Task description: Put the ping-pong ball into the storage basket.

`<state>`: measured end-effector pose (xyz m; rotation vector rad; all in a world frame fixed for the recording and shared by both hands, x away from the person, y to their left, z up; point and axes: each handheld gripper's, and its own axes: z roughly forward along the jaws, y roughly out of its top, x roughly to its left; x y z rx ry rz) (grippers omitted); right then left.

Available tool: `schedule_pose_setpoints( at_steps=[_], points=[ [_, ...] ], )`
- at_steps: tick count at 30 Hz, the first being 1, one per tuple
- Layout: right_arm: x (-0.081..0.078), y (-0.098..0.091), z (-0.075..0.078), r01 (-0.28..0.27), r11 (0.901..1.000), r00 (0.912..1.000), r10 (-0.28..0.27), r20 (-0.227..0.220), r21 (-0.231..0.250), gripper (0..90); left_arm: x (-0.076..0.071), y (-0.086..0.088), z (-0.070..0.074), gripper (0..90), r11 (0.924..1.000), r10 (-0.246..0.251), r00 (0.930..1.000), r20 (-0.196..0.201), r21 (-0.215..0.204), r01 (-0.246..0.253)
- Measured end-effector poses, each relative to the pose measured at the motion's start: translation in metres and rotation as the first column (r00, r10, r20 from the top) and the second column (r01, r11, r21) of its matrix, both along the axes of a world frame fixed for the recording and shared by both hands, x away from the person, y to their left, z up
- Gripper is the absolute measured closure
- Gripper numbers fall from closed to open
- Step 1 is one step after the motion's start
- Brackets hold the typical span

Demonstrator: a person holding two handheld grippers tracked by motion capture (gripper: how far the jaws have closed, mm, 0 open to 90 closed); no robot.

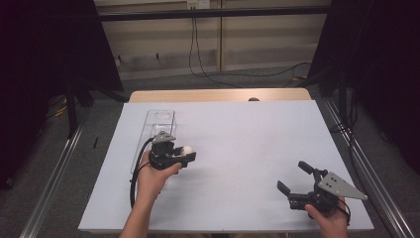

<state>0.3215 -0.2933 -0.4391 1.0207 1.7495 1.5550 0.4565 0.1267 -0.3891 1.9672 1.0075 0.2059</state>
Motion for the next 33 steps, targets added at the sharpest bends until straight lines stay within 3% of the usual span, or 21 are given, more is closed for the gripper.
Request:
schedule_pose_setpoints(
  at_steps=[11,16,18,20,33],
  points=[
    [0.000,0.001,0.000,0.005,1.0000,1.0000,-0.005,0.002,0.001,1.3,0.001,0.004,-0.001,51.1,1.0000,-0.002,1.0000,-0.006,0.009,0.002],
    [0.001,0.001,0.000,0.000,1.0000,1.0000,0.000,0.003,-0.003,1.3,0.001,0.004,0.000,51.1,0.9998,0.012,0.9999,-0.009,-0.016,-0.012],
    [0.000,0.001,0.000,0.000,1.0000,1.0000,0.000,0.003,-0.003,1.3,0.001,0.006,0.001,51.1,1.0000,0.005,1.0000,-0.006,0.001,-0.005],
    [0.000,0.001,0.000,-0.001,1.0000,1.0000,0.001,0.003,-0.002,1.3,0.001,0.006,0.001,51.1,0.9998,0.018,0.9998,-0.006,-0.013,-0.018],
    [0.001,0.001,0.000,0.006,1.0000,1.0000,-0.006,0.007,-0.004,1.3,0.001,0.017,0.005,51.1,0.9994,0.035,0.9994,-0.001,-0.001,-0.035]
  ],
)
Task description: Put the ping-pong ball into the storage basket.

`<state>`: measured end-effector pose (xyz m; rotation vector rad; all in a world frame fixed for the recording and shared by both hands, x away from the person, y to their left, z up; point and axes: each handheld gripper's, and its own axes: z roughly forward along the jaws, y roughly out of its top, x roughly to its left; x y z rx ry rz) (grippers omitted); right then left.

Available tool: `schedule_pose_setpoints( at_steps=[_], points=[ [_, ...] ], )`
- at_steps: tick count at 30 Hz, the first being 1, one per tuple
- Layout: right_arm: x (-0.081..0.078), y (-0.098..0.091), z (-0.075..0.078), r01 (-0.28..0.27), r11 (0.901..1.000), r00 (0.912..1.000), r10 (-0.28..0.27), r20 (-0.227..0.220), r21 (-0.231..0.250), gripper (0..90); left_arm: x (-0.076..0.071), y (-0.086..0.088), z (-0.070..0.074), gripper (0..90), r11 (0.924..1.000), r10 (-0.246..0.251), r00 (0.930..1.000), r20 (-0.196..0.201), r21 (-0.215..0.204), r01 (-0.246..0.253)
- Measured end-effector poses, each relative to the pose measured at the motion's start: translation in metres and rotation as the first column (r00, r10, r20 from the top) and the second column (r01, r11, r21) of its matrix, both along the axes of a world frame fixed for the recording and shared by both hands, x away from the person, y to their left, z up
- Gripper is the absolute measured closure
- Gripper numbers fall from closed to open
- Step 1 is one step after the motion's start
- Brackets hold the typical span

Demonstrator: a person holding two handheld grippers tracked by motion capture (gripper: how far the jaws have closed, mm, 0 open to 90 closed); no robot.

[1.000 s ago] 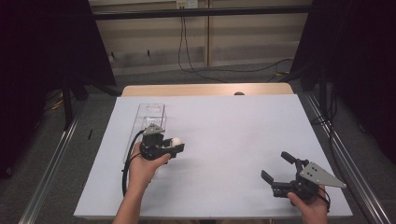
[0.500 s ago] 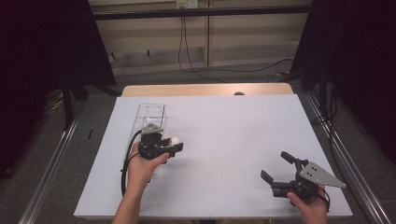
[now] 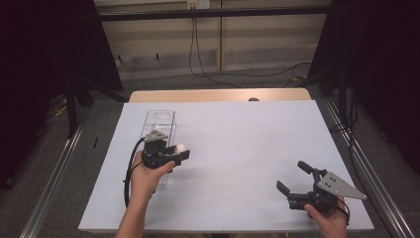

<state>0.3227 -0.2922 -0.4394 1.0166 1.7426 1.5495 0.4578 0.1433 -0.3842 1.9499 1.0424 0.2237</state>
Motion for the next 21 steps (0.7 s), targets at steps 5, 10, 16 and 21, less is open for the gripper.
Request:
schedule_pose_setpoints(
  at_steps=[5,10,16,21],
  points=[
    [-0.0002,0.0001,0.0001,-0.005,1.0000,1.0000,0.005,0.000,-0.002,1.3,0.0000,0.0023,0.0006,51.1,1.0000,0.006,1.0000,0.002,0.004,-0.006],
    [-0.0002,0.0000,0.0001,-0.001,1.0000,1.0000,0.001,-0.002,0.001,1.4,0.0007,0.0047,0.0007,51.1,0.9999,0.016,0.9999,0.005,0.001,-0.016],
    [-0.0001,0.0001,0.0000,-0.002,1.0000,1.0000,0.002,-0.002,0.001,1.4,0.0010,0.0077,0.0014,51.1,0.9997,0.023,0.9997,0.005,0.000,-0.023],
    [-0.0002,-0.0001,0.0001,-0.003,1.0000,1.0000,0.003,-0.002,0.000,1.4,0.0011,0.0097,0.0018,51.1,0.9995,0.031,0.9995,0.005,-0.003,-0.031]
  ],
)
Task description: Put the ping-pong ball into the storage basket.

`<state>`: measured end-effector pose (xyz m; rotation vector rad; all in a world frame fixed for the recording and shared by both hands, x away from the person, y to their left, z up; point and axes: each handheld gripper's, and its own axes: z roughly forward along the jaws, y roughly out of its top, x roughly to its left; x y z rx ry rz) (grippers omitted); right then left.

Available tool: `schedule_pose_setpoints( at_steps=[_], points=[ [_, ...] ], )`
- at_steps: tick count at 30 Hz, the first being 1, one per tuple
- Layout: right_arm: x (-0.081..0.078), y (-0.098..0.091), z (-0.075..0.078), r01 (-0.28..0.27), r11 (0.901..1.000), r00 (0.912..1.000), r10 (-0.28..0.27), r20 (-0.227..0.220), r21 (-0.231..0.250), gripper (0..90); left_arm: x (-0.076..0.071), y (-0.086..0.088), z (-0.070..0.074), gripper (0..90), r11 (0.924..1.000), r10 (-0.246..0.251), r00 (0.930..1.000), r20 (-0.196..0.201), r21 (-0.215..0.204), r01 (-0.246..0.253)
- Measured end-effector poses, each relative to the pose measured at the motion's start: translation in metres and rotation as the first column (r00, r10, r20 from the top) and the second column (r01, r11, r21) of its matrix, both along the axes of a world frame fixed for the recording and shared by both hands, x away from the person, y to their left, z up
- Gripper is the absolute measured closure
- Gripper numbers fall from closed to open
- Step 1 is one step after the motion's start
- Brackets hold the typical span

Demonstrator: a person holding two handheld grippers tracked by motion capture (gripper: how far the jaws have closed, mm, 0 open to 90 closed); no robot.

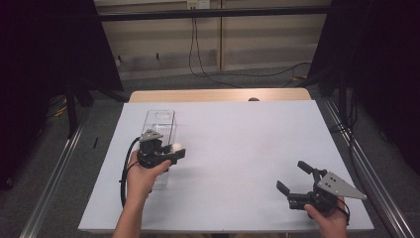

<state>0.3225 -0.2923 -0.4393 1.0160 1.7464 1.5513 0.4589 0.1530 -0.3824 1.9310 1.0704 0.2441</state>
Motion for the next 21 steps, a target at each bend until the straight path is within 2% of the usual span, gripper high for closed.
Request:
schedule_pose_setpoints(
  at_steps=[3,9,12,15,18,21],
  points=[
    [0.000,0.000,0.000,-0.001,1.0000,1.0000,0.001,-0.001,0.000,1.4,0.000,0.000,0.000,51.1,0.9999,0.012,0.9999,0.002,-0.004,-0.012],
    [0.000,0.000,0.000,-0.003,1.0000,1.0000,0.003,0.001,-0.001,1.4,0.001,0.004,0.002,51.1,1.0000,-0.003,1.0000,0.003,0.002,0.003],
    [0.000,0.000,0.000,-0.003,1.0000,1.0000,0.003,0.000,-0.001,1.4,0.001,0.005,0.003,51.1,0.9997,0.020,0.9998,0.006,-0.013,-0.020],
    [0.000,0.000,0.000,-0.004,1.0000,1.0000,0.004,0.000,-0.001,1.4,0.001,0.008,0.004,51.1,1.0000,0.006,1.0000,0.003,-0.008,-0.006],
    [0.000,0.000,0.000,0.001,1.0000,1.0000,-0.001,0.002,0.000,1.4,0.001,0.009,0.004,51.1,0.9993,0.032,0.9995,0.007,-0.019,-0.032],
    [0.000,0.000,0.000,-0.007,1.0000,1.0000,0.007,0.000,-0.004,1.4,0.001,0.011,0.005,51.1,0.9997,0.022,0.9997,0.010,-0.005,-0.022]
  ],
)
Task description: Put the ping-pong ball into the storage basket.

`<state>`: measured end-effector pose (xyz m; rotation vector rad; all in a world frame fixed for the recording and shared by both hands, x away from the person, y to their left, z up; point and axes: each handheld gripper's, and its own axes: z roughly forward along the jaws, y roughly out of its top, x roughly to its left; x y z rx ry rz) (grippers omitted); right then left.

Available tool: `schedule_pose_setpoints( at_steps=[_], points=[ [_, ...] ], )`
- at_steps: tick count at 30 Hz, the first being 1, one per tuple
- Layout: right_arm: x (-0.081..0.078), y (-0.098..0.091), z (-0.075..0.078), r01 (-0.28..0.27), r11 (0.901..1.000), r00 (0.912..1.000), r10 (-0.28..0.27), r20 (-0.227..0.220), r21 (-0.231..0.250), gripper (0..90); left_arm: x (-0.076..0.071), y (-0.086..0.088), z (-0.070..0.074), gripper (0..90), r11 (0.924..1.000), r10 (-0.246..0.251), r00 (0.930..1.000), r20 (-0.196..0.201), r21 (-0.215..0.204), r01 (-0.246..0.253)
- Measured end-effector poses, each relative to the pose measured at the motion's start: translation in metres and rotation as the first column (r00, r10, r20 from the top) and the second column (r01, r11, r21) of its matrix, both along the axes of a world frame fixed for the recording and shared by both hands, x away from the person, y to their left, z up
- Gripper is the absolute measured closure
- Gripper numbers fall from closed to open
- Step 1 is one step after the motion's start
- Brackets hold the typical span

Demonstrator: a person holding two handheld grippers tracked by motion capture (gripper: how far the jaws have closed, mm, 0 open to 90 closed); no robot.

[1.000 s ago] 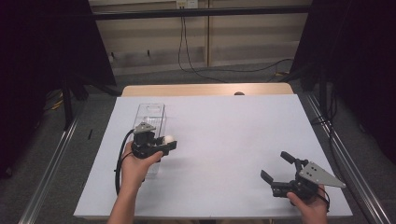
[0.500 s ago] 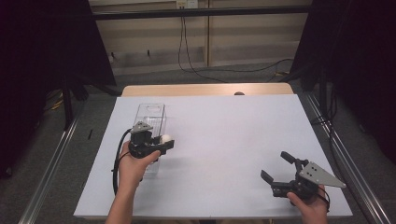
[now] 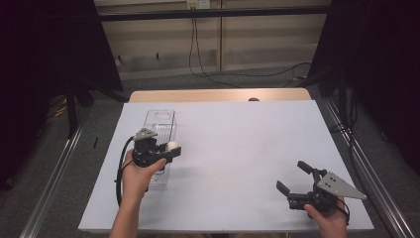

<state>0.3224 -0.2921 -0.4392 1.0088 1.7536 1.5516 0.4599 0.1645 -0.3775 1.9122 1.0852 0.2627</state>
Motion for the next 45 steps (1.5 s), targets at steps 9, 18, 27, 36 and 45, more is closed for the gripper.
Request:
schedule_pose_setpoints(
  at_steps=[9,18,27,36,45],
  points=[
    [0.000,0.000,0.000,0.003,1.0000,1.0000,-0.003,-0.001,0.004,1.4,0.000,0.002,0.000,51.1,0.9999,0.011,0.9999,-0.001,-0.005,-0.011],
    [0.000,0.000,0.000,-0.002,1.0000,1.0000,0.002,0.000,0.000,1.4,0.000,0.004,0.000,51.1,0.9997,0.020,0.9998,0.003,-0.010,-0.020],
    [0.000,0.001,0.000,0.001,1.0000,1.0000,-0.001,-0.001,0.007,1.4,0.000,0.009,0.002,51.1,0.9999,0.012,0.9999,-0.001,-0.003,-0.012],
    [0.000,0.001,0.000,-0.008,1.0000,1.0000,0.008,-0.006,0.004,1.4,0.000,0.014,0.003,51.1,0.9997,0.023,0.9997,0.001,-0.006,-0.023],
    [0.000,0.001,0.000,0.002,1.0000,1.0000,-0.002,0.001,0.006,1.4,0.000,0.016,0.001,51.1,0.9993,0.037,0.9993,-0.005,-0.004,-0.037]
  ],
)
